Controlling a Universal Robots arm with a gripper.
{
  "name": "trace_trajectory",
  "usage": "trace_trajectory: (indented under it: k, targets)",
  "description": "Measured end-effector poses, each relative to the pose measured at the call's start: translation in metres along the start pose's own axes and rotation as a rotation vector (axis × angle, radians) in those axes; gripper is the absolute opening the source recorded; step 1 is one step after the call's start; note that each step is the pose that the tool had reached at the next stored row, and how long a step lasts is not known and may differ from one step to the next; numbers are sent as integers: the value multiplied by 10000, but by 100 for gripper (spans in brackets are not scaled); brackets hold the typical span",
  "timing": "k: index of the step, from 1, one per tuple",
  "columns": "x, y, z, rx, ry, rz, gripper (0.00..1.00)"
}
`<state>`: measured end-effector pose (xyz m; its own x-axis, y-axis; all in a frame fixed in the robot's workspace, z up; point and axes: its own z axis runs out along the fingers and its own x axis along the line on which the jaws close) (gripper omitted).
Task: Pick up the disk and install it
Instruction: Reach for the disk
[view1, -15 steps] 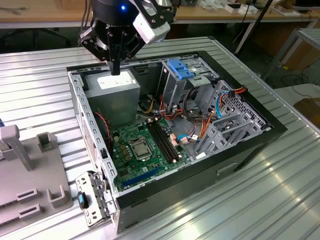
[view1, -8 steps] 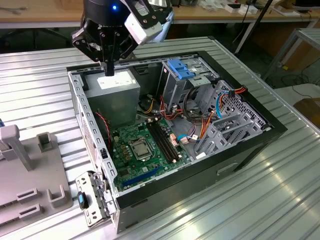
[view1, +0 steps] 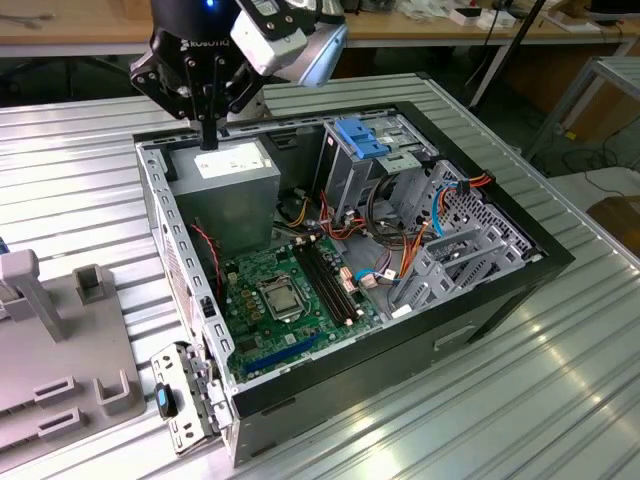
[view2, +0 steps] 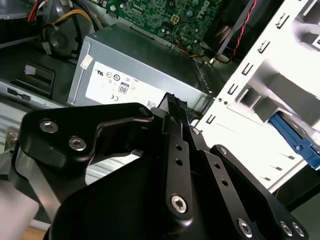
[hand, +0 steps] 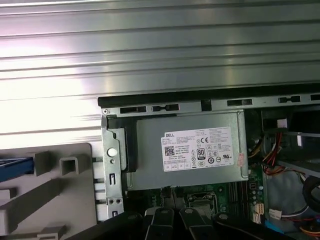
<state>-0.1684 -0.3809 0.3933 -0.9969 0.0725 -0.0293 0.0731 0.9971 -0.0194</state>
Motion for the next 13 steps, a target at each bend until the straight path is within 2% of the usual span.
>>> trace_trajectory:
  k: [6, 7, 13]
  targets:
    - [114, 5, -3, 20, -1, -1, 11]
    - [154, 3, -5, 21, -1, -1, 11]
    - [292, -7, -8, 21, 3, -1, 11]
